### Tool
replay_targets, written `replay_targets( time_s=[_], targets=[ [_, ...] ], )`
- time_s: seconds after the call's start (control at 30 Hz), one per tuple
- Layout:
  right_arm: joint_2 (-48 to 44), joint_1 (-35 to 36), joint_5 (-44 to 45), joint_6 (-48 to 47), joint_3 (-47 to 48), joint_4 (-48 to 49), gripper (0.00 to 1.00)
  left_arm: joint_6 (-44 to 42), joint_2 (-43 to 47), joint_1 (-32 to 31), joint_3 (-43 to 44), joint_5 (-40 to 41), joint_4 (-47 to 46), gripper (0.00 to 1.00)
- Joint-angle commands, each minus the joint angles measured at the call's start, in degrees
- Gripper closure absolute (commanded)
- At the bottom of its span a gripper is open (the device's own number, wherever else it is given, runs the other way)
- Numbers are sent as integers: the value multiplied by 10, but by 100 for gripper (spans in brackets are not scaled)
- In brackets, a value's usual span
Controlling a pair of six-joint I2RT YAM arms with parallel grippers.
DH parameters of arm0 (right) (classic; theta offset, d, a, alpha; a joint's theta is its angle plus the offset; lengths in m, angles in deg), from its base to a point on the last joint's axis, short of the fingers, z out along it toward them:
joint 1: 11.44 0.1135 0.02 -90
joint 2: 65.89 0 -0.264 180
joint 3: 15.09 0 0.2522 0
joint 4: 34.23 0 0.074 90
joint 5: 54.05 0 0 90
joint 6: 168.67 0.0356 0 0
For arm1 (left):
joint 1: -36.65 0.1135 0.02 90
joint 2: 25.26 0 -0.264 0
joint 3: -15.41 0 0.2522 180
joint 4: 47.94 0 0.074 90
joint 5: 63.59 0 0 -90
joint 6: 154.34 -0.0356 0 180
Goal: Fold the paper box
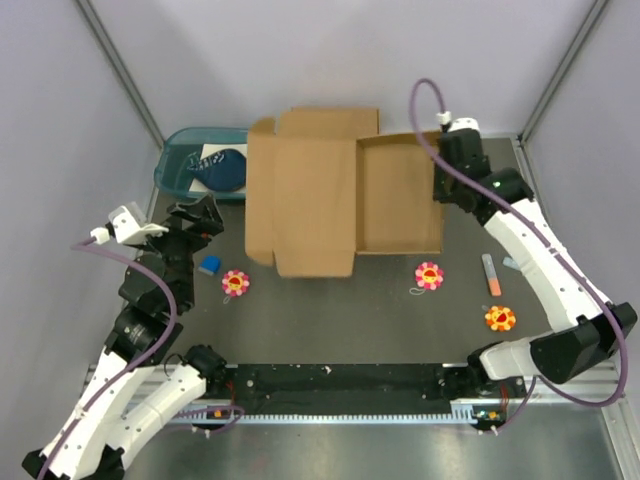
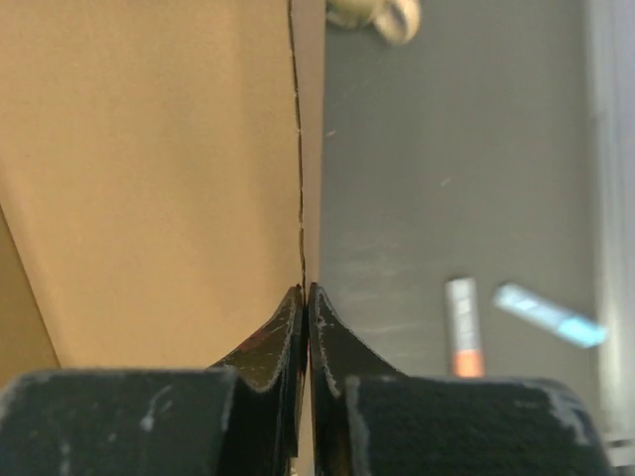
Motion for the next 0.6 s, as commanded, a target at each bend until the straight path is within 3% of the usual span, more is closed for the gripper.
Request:
replay_targets(
  time_s=[0.0, 0.17, 0.33, 0.43, 0.57],
  targets=[
    [-11, -60, -219, 266, -2, -26, 100, 15, 23, 2, -11, -16, 21, 6],
    [-16, -55, -212, 488, -61, -11, 100, 30, 58, 2, -44, -46, 31, 8],
    [32, -2, -164, 601, -88, -84, 100, 19, 100, 2, -90, -113, -8, 12],
    [58, 21, -163, 664, -130, -90, 100, 1, 133, 2, -117, -196, -48, 13],
    [76, 44, -155, 698, -178, -93, 100, -20, 179, 2, -154, -382, -123, 15]
  ],
)
